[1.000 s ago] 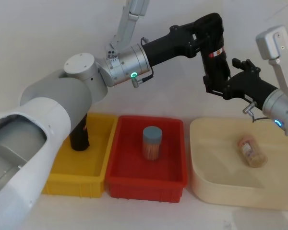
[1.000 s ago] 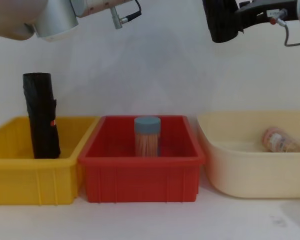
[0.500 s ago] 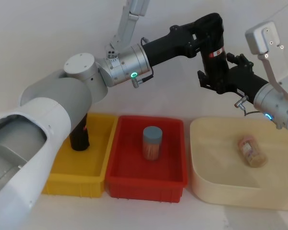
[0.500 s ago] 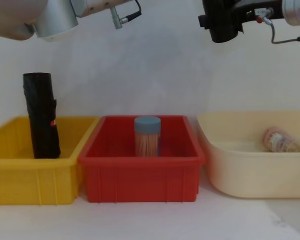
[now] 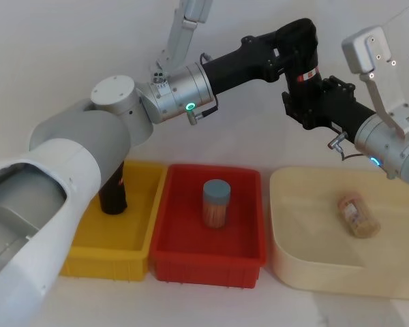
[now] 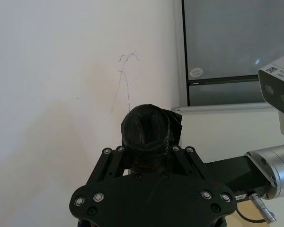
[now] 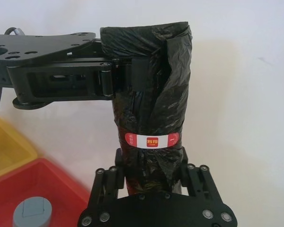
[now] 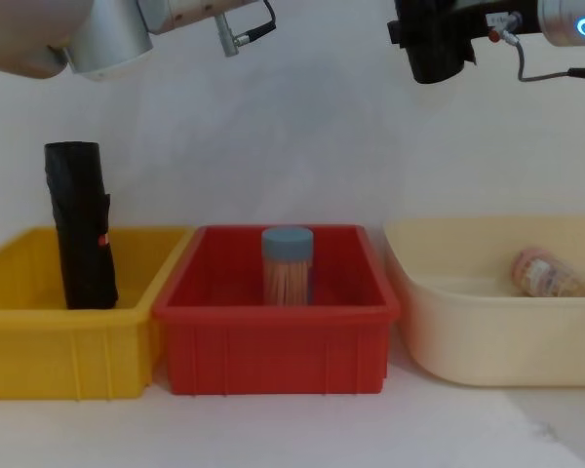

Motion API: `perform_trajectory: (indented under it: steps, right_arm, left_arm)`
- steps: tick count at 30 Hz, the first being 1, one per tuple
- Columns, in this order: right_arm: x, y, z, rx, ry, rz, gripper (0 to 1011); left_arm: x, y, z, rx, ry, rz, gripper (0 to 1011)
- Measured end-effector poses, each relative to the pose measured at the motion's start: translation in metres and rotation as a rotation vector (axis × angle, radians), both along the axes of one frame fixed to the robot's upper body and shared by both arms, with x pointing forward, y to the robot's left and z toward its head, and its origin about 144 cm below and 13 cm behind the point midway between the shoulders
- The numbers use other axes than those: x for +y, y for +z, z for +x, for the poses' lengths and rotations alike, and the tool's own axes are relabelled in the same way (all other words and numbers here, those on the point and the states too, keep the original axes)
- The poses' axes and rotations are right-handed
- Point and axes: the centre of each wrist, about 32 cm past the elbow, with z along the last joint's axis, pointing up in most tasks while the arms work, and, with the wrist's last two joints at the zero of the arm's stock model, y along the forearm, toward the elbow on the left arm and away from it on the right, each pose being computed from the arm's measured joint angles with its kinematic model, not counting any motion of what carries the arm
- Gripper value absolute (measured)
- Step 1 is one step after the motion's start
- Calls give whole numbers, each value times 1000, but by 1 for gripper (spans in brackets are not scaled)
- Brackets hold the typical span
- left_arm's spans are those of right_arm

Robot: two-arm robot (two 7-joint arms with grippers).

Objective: Pick up the garbage bag with the one hand and transfer it to the other hand.

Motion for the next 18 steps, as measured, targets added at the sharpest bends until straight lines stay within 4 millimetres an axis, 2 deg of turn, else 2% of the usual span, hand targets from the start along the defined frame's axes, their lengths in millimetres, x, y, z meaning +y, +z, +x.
perform_trajectory:
  steps: [4, 18]
  right_arm:
    - [0, 0, 1, -1, -1, -1, 557]
    - [2, 1, 1, -3, -1, -1, 557]
  left_arm:
    - [0, 0, 0, 0, 0, 0, 353]
    - [0, 0, 0, 0, 0, 0, 353]
